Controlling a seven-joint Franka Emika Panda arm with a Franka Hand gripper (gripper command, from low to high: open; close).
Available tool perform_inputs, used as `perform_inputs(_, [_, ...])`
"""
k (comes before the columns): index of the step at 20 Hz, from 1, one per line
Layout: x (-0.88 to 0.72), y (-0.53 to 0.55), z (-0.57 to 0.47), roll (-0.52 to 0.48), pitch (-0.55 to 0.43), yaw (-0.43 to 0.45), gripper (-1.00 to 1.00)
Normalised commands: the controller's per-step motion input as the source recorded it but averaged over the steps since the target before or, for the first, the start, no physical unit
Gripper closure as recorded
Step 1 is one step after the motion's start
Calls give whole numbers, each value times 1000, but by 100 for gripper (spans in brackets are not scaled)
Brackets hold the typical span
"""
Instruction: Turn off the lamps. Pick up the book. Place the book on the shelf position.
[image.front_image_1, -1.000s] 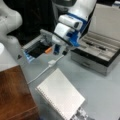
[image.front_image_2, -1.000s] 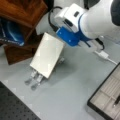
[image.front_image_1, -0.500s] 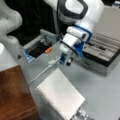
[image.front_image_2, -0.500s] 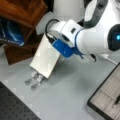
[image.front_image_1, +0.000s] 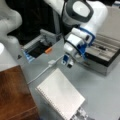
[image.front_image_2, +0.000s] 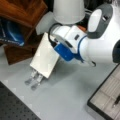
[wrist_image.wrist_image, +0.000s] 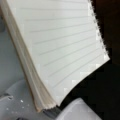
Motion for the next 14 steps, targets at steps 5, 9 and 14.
perform_inputs(5, [390, 195, -276, -444, 41, -130, -100])
perform_inputs(9, [330, 153, -81, -345, 68, -93, -100])
perform_inputs(14, [299, 59, -42, -350, 74, -56, -100])
